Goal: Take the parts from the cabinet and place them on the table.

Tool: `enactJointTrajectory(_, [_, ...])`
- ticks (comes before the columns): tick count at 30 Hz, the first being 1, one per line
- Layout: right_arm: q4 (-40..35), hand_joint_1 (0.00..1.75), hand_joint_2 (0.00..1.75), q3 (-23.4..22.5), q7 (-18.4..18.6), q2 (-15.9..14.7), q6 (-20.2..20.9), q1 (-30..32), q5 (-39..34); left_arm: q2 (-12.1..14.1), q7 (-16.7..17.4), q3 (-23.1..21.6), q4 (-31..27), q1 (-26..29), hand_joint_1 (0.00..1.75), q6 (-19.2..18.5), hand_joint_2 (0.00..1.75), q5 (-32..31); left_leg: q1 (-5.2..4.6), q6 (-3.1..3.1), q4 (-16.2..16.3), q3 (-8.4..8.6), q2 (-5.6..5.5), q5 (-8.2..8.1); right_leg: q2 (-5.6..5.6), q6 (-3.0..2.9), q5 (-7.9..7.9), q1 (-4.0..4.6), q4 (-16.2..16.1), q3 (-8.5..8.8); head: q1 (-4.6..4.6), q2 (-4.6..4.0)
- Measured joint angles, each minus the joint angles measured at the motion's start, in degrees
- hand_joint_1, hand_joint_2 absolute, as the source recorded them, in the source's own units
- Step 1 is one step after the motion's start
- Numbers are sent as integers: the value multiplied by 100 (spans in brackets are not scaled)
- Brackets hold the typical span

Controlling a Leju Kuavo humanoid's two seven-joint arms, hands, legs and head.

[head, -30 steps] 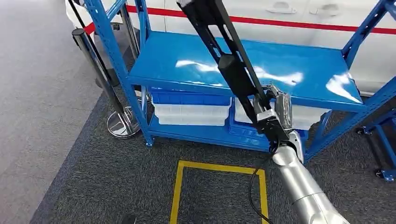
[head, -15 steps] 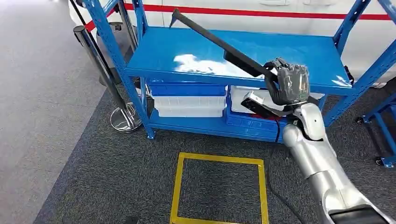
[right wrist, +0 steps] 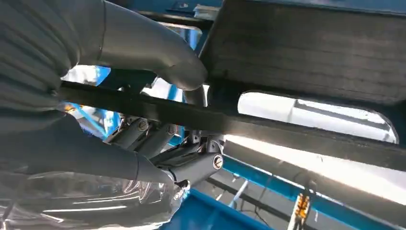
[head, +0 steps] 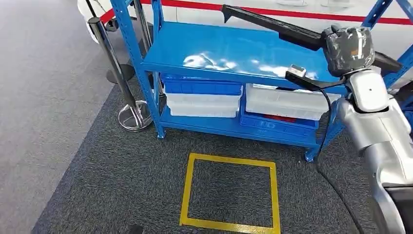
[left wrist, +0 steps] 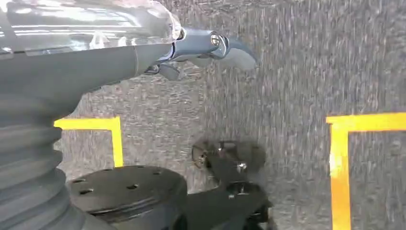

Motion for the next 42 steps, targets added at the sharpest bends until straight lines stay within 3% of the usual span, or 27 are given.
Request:
enactJointTrajectory(1, [42, 175, 175, 0, 0, -13, 0, -36, 17, 0, 7, -9, 0, -6, 0, 0, 175, -16, 5, -17, 27, -33, -1, 11, -1, 6, 179, -17, -354, 238, 0, 0])
enactJointTrajectory(3, [94, 175, 175, 0, 0, -33, 0, -135, 26, -2, 24, -48, 0, -43, 0, -4, 175, -18, 6, -48, 111, -97, 0, 3, -5, 14, 544, -55, -1382, 862, 0, 0])
enactJointTrajectory(4, [123, 175, 175, 0, 0, -57, -4, -193, 11, 4, 33, -72, 0, -73, 0, -4, 175, -24, -31, -96, 142, -156, -3, 7, 3, -14, 414, -21, -1535, 921, 0, 0])
enactJointTrajectory(5, [145, 175, 175, 2, -37, -66, -11, -236, -24, 4, 44, -96, 0, -91, 0, -4, 175, -24, -40, -116, 173, -186, -6, 18, 23, -79, 473, -4, -1552, 880, -2, 0])
enactJointTrajectory(8, [228, 175, 175, 2, -171, -114, 29, -242, -293, 4, 48, -135, 0, -99, 0, -9, 175, -26, -36, -213, 102, -201, -7, 72, 17, -188, 522, 6, -1583, 855, 0, 0])
enactJointTrajectory(9, [247, 175, 175, 2, -225, -118, 39, -244, -402, 11, 48, -138, 0, -106, 0, -11, 175, -26, -37, -77, 93, -198, -2, 37, 23, -167, 560, -6, -1620, 844, -4, 0])
enactJointTrajectory(10, [263, 175, 175, 0, -262, -118, 42, -230, -481, 13, 48, -138, 0, -118, 0, -20, 175, -26, -38, 23, 96, -219, 1, 92, 22, -186, 567, -4, -1620, 833, -4, 0])
enactJointTrajectory(13, [304, 175, 175, 0, -282, -140, 70, -197, -751, 22, 33, -140, 2, -121, 0, -44, 175, 4, -42, 7, 56, -235, 5, 109, 28, -238, 599, 14, -1618, 805, -4, 0])
enactJointTrajectory(17, [238, 175, 175, -17, 20, -157, 31, -72, -762, 22, -30, -140, 2, -106, 0, -50, 175, 19, -28, -125, 12, -233, 6, 201, 23, -279, 622, 27, -1616, 769, -2, -2])
enactJointTrajectory(22, [-533, 175, 175, -547, 70, -324, 2, 247, -426, 22, -59, -140, 2, -62, 0, -59, 175, 85, -27, -170, 6, -254, 5, 217, 20, -288, 635, 27, -1612, 747, -2, -2])
enactJointTrajectory(23, [-585, 175, 175, -638, 40, -362, -4, 239, -413, 33, -59, -140, 9, -65, 0, -59, 175, 102, -42, -178, 48, -275, -2, 201, 13, -231, 665, -20, -1639, 753, -2, 0])
enactJointTrajectory(25, [-658, 175, 175, -772, -18, -435, -11, 195, -398, 28, -57, -140, 13, -58, 0, -61, 175, 113, -61, -60, -168, -158, 13, 300, 39, -172, 725, -13, -1776, 831, -2, 0])
enactJointTrajectory(26, [-693, 175, 175, -837, -46, -490, -15, 204, -396, -7, -57, -140, 13, -60, 0, -81, 175, 111, 13, -90, -417, -17, 75, 426, 29, -175, 682, -8, -1755, 857, 0, -2])
enactJointTrajectory(27, [-688, 175, 175, -880, -55, -509, -33, 155, -393, -2, -57, -140, 15, -70, 0, -94, 175, 113, 19, -74, -534, 35, 86, 473, 34, -131, 559, 7, -1625, 797, 0, 0])
enactJointTrajectory(30, [-660, 175, 175, -999, -35, -601, -35, 86, -382, -26, -55, -140, 15, -82, 0, -118, 175, 107, 56, -83, -540, 27, 193, 492, 40, 10, -13, -85, -451, 234, 0, 0])
enactJointTrajectory(31, [-642, 175, 175, -1012, -35, -614, -33, 103, -356, -35, -55, -140, 15, -81, 0, -127, 175, 107, 82, -110, -517, 15, 235, 481, 37, 55, -42, -124, -234, 118, 0, 0])
enactJointTrajectory(32, [-633, 175, 175, -1019, -31, -618, -35, 119, -334, -37, -55, -140, 15, -81, 0, -131, 175, 107, 126, -162, -467, -3, 278, 453, 25, 115, 65, -168, -297, 134, 0, 0])
enactJointTrajectory(33, [-631, 175, 175, -1023, -26, -618, -35, 125, -308, -42, -57, -140, 15, -86, 0, -140, 175, 107, 190, -233, -368, -44, 341, 404, -7, 198, 309, -226, -669, 317, 0, 0])
enactJointTrajectory(34, [-631, 175, 175, -1032, -20, -618, -35, 119, -273, -52, -61, -140, 15, -93, 0, -144, 175, 107, 250, -318, -225, -101, 385, 334, -108, 297, 555, -291, -1182, 588, 0, -2])
enactJointTrajectory(35, [-633, 175, 175, -1049, -9, -618, -35, 114, -241, -50, -65, -140, 15, -99, 0, -144, 175, 107, 279, -406, -40, -178, 429, 245, -311, 392, 651, -353, -1623, 789, 0, -2])
enactJointTrajectory(36, [-633, 175, 175, -1069, 7, -618, -39, 113, -219, 24, -65, -140, 48, -103, 0, -135, 175, 107, 226, -479, 50, -242, 456, 187, -444, 343, 592, -276, -1391, 661, 0, 0])
enactJointTrajectory(37, [-671, 175, 175, -1080, 11, -610, -42, 148, -192, -18, -65, -144, 48, -102, 0, -127, 175, 107, 227, -515, 201, -263, 497, 102, -342, 114, 583, -281, -1378, 614, 13, 0])
enactJointTrajectory(40, [-728, 175, 175, -1150, 2, -603, -52, 219, -129, -24, -74, -146, 48, -102, 0, -105, 175, 116, 258, -588, 147, -216, 624, 111, -167, -45, 578, -262, -1297, 527, 13, 0])
enactJointTrajectory(41, [-769, 175, 175, -1156, 0, -592, -52, 234, -110, -31, -72, -146, 48, -110, 0, -101, 175, 116, 297, -611, 188, -228, 575, 34, -102, -103, 603, -249, -1308, 511, -2, 0])
enactJointTrajectory(42, [-804, 175, 175, -1169, -5, -588, -52, 234, -79, -28, -72, -146, 48, -116, 0, -94, 175, 116, 303, -577, 374, -291, 360, -188, -56, -135, 621, -239, -1311, 498, -2, 0])
